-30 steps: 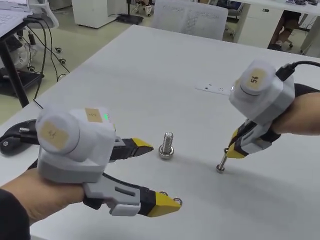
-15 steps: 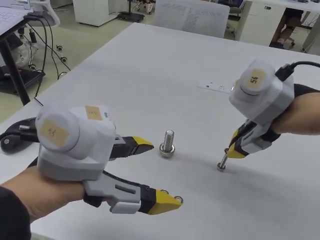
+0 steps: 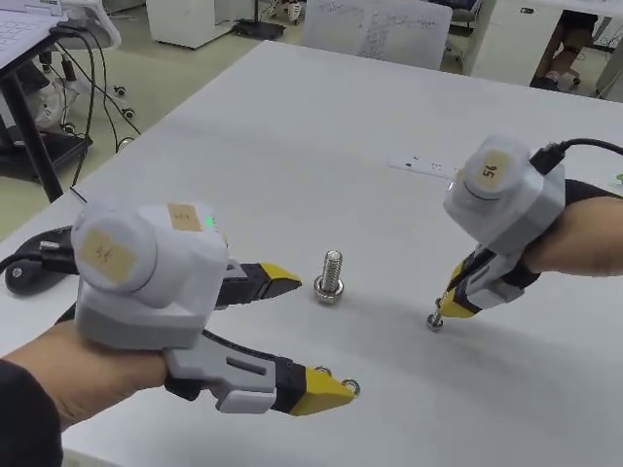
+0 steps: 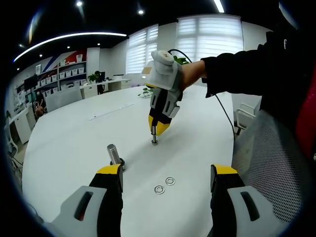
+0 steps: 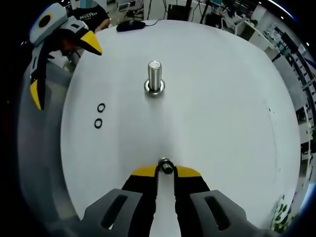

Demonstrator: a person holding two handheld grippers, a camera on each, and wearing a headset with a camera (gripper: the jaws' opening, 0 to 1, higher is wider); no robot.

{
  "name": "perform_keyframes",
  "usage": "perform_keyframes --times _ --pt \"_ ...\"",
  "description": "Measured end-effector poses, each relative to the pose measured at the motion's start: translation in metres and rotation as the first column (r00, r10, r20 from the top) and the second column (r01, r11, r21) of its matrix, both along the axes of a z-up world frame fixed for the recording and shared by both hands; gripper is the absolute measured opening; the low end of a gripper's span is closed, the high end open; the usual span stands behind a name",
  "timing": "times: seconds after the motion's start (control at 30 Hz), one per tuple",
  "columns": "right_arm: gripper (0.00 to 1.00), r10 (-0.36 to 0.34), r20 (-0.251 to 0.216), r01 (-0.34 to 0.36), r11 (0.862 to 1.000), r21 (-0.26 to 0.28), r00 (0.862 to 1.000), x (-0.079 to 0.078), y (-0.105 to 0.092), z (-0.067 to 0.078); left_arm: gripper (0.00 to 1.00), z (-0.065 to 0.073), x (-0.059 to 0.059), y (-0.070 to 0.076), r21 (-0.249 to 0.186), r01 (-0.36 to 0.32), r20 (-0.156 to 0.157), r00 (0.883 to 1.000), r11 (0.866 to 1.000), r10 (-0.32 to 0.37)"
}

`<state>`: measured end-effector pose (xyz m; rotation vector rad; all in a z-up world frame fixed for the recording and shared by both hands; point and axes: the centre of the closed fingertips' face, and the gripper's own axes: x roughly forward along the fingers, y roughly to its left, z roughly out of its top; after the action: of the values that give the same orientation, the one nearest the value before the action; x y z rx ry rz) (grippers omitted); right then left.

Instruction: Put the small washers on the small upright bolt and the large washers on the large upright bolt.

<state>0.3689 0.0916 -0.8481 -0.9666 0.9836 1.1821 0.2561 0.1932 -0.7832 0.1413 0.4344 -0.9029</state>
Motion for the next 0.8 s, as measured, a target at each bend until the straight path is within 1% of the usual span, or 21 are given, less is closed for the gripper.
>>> perform_keyframes --times 0.1,0.3,0.47,0.8 --pt "0.14 -0.005 -0.006 0.005 1.0 0.0 1.0 0.002 -0.001 -0.01 0.72 0.0 0.0 0.0 0.001 -0.001 -0.001 1.0 1.0 0.001" --pt "0.14 -0.008 -0.008 0.008 1.0 -0.001 1.0 0.002 -0.003 -0.016 0.72 -0.001 0.0 0.0 0.003 -0.003 -0.003 1.0 1.0 0.003" --pt "0.14 -0.012 -0.009 0.012 1.0 -0.002 1.0 0.001 -0.003 -0.02 0.72 -0.002 0.0 0.0 0.004 -0.004 -0.005 1.0 1.0 0.004" --pt "0.14 -0.002 -0.01 0.001 1.0 -0.009 1.0 -0.003 -0.002 -0.021 0.72 -0.003 0.0 0.0 0.003 -0.004 -0.009 1.0 1.0 0.004"
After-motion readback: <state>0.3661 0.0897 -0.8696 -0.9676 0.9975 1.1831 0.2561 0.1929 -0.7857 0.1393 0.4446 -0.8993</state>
